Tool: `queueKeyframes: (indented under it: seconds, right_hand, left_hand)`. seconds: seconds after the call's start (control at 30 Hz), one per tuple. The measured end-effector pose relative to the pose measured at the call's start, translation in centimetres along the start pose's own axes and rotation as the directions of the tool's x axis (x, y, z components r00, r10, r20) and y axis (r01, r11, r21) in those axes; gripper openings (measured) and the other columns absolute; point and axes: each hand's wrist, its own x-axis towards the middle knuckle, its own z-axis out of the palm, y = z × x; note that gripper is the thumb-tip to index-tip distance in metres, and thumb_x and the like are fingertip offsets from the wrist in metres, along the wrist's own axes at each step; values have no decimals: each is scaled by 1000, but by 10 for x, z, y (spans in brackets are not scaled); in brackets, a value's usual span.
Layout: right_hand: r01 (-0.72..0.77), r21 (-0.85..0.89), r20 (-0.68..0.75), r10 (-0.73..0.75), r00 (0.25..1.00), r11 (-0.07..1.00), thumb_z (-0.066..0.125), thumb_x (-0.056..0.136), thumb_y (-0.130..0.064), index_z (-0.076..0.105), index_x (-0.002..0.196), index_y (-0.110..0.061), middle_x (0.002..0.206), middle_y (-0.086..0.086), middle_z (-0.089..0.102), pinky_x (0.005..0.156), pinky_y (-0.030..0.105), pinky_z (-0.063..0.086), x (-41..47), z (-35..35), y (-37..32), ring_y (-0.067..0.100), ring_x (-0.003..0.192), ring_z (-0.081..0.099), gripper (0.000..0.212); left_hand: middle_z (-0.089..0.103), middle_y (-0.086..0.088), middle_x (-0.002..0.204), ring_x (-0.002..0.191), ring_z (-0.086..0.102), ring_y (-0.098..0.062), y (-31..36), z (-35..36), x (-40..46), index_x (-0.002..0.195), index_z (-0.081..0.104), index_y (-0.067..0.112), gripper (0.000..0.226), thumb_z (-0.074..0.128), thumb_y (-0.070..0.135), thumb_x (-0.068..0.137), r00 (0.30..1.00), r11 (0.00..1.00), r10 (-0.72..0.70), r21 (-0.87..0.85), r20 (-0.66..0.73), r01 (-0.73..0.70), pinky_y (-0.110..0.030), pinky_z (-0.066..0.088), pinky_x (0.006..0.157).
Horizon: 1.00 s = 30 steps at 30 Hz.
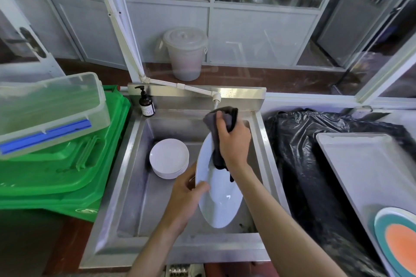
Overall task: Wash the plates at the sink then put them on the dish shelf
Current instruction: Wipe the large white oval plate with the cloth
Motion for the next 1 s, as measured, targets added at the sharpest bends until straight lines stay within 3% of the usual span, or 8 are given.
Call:
queueKeyframes:
  seconds: [0.1,0.23,0.33,0.5,0.67,0.77,0.9,1.0]
  right_hand:
    - [86,-7,53,-86,995,996,59,100,-50,58,78,-17,62,-12,59,55,14,38,-1,2,-4,3,57,57,40]
    - [-257,90,-18,260,966,962,48,95,-69,65,96,-18,88,0,70,70,34,49,22,-10,18,19,83,67,54]
    - [-338,96,28,337,941,936,49,100,-62,64,97,-14,90,3,70,63,31,44,27,-21,32,22,86,68,50]
    - [-62,-95,126,74,989,994,43,87,-79,67,96,-23,87,-2,74,78,40,56,12,-22,18,22,83,70,61]
    - [387,-345,207,-333,920,855,40,90,-74,61,104,-24,73,-1,71,67,41,54,-13,-11,-1,28,70,68,57]
    - [320,-218,168,-287,943,922,45,93,-69,67,108,-23,74,-3,72,68,39,55,-8,-15,9,21,70,68,53]
    - [-66,-19,81,67,994,998,55,98,-59,62,77,-20,68,-5,67,66,39,54,-4,-14,13,14,67,65,45]
    - [54,-19,129,-51,990,998,58,98,-53,64,88,-19,73,-7,68,68,37,55,-17,-4,5,12,71,66,35]
  left_hand:
    - [78,-3,110,105,72,-24,1,0,-3,106,79,28,40,58,12,76,1000,998,16,-54,-18,-17,-42,54,89]
    - [77,-7,113,107,72,-27,-6,-6,-10,109,78,34,42,72,28,68,996,987,74,-140,-45,-80,-48,56,92]
    - [73,-5,126,118,69,-27,-3,-11,-9,124,71,37,51,77,31,75,996,990,67,-131,61,-58,-48,57,97]
    - [74,-4,127,119,70,-25,24,-24,4,132,65,24,47,77,29,87,945,978,-185,-47,271,205,-43,55,99]
    - [77,-9,118,109,74,-29,29,-17,13,128,70,17,29,66,25,100,945,954,-287,-43,159,297,-50,55,102]
    - [79,-7,113,104,76,-27,25,-12,9,125,70,15,26,66,23,101,950,954,-286,-60,126,295,-45,58,94]
    - [80,-7,109,100,77,-26,22,-9,4,121,72,15,23,65,23,100,968,957,-243,-148,63,250,-41,58,86]
    - [80,-3,109,103,76,-24,19,-5,3,118,74,22,21,64,27,101,975,969,-222,-113,4,221,-50,56,98]
